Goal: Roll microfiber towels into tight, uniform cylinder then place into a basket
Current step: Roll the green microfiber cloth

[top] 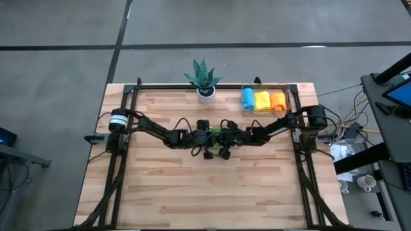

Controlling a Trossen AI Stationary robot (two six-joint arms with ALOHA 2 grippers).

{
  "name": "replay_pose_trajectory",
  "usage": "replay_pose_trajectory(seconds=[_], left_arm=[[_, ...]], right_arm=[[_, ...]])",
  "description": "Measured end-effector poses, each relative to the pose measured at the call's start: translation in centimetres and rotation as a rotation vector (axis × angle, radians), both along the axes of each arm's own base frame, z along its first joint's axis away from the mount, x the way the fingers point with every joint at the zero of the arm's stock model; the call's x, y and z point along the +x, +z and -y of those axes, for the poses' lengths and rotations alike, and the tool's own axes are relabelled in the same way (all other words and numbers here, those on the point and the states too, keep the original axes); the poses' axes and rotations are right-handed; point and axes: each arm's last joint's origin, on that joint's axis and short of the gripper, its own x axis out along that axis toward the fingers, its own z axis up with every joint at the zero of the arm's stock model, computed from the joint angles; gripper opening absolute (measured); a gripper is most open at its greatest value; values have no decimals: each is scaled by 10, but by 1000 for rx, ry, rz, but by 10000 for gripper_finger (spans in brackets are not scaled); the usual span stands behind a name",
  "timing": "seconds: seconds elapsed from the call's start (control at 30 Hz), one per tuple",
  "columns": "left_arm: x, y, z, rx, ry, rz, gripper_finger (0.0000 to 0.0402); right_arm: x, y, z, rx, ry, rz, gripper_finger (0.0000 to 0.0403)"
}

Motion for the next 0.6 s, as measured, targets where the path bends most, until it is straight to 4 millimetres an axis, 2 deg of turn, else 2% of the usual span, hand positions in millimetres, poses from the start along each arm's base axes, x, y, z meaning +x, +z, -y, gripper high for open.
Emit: replay_pose_trajectory(seconds=[0.33,0.47,0.6], left_arm=[[1,-8,-6,32,81,-3,0],[-1,1,-2,13,58,-1,0],[-10,7,-7,86,164,-86,0]], right_arm=[[0,0,0,0,-1,2,9],[0,1,0,2,5,11,9],[1,2,-2,26,44,19,8]])
